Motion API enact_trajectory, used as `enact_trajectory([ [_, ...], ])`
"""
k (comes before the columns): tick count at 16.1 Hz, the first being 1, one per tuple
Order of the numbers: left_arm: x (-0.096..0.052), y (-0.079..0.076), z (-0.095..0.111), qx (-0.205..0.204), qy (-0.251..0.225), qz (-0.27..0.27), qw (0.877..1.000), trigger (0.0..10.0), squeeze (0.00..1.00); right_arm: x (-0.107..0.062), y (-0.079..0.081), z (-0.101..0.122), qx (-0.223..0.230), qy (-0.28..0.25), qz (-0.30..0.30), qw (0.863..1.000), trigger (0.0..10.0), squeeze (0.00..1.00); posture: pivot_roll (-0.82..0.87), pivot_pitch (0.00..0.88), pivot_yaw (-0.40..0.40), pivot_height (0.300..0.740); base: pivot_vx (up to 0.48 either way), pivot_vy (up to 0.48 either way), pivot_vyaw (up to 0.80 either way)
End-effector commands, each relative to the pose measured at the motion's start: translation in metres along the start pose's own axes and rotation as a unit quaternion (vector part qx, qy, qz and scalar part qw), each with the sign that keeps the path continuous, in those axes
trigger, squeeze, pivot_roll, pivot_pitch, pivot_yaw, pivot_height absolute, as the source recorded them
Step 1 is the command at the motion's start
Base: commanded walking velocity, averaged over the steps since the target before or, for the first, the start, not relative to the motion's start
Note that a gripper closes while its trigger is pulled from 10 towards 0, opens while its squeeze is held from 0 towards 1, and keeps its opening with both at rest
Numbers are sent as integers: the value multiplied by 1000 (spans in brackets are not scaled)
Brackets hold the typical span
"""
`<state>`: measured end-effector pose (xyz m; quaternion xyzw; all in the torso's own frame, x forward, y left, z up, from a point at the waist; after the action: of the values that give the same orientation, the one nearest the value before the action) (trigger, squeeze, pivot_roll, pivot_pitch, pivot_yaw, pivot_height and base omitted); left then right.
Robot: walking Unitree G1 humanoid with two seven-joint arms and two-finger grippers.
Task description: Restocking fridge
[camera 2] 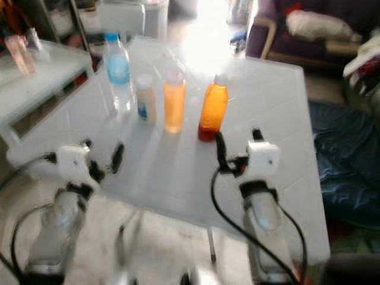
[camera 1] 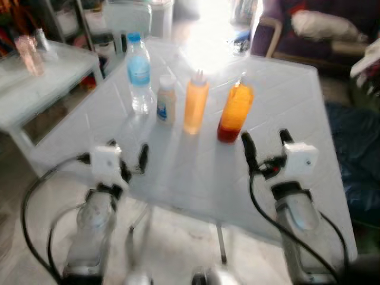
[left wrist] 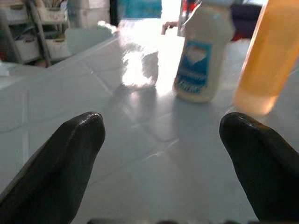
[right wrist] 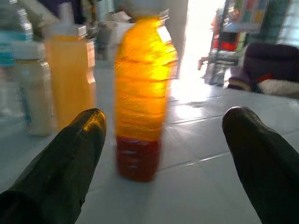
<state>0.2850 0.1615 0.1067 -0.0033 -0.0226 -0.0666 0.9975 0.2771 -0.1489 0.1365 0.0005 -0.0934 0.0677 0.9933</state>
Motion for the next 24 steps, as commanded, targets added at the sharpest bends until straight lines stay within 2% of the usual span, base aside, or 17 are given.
enact_trajectory([
  [1, -1, 0, 0, 1, 0, -2, 1000, 10000, 0, 1, 0, 2, 1, -6, 0, 1000, 10000, 0, 51, 83, -48, 740, 0, 0, 0],
  [3, 0, 1, 1, 2, 0, -4, 1000, 10000, 0, 5, 2, 9, -12, -21, 8, 1000, 10000, 0, 51, 86, -44, 740, 0, 0, 0],
  [5, 0, -2, 1, 3, 1, -7, 1000, 10000, 0, 17, 3, 20, -50, -39, 38, 997, 10000, 0, 48, 88, -42, 740, 0, 0, 0],
  [6, 1, -3, 0, 4, 1, -10, 1000, 10000, 0, 23, -4, 25, -46, -44, 32, 997, 10000, 0, 50, 89, -41, 740, 0, 0, 0],
  [11, 2, -3, 3, 7, -1, -12, 1000, 10000, 0, 50, -28, 46, -94, -77, 1, 993, 10000, 0, 63, 95, -35, 740, 0, 0, 0],
  [13, 2, -3, 3, 8, 0, -14, 1000, 10000, 0, 58, -29, 49, -94, -81, 7, 992, 10000, 0, 66, 96, -32, 740, 0, 0, 0],
  [17, 3, -1, 4, 12, 1, -15, 1000, 10000, 0, 77, -15, 60, -83, -101, 67, 989, 10000, 0, 83, 95, -28, 740, 0, 0, 0],
  [24, 3, 0, 4, 19, 3, -18, 1000, 10000, 0, 103, -16, 73, -74, -107, 62, 990, 10000, 0, 96, 99, -21, 740, 0, 0, 0],
])
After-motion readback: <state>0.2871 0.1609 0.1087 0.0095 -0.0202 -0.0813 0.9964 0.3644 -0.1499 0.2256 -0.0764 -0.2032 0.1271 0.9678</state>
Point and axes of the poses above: a point about 5 cm out from each wrist's last joint towards the gripper, its own x axis pointing out of the wrist towards the gripper, its own z axis along the axis of the wrist's last joint, y = z × x, the point moved 2 cm from there along x, pointing out of the wrist towards the gripper, and after that the axes turned 1 degree about -x, right-handed, at the moved point
